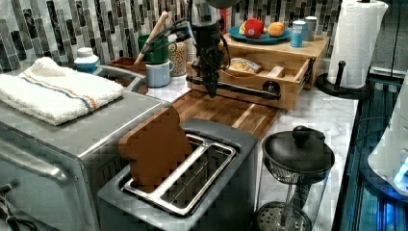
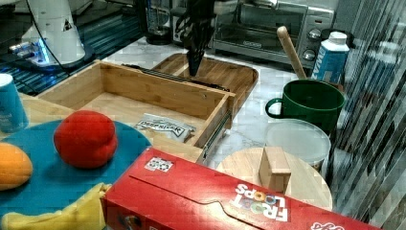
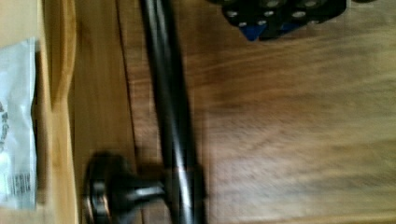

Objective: Close the drawer.

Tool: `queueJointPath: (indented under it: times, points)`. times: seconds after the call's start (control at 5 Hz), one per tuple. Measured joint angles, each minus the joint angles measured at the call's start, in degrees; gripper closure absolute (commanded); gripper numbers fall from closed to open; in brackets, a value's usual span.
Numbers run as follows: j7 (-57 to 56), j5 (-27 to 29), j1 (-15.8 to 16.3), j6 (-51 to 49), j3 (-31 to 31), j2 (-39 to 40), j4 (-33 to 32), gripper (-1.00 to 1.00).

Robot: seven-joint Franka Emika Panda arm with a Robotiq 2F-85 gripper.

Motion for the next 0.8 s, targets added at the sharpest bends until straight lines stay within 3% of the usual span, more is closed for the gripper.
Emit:
queueJointPath:
  times: [0.4,0.8]
  points:
    - [-7.13,-1.50,-3.96,-3.47,-0.16,0.73,-0.45,1.00]
    - [-23.56,-1.41,-6.06,-4.50,-0.45,0.31,1.68,1.00]
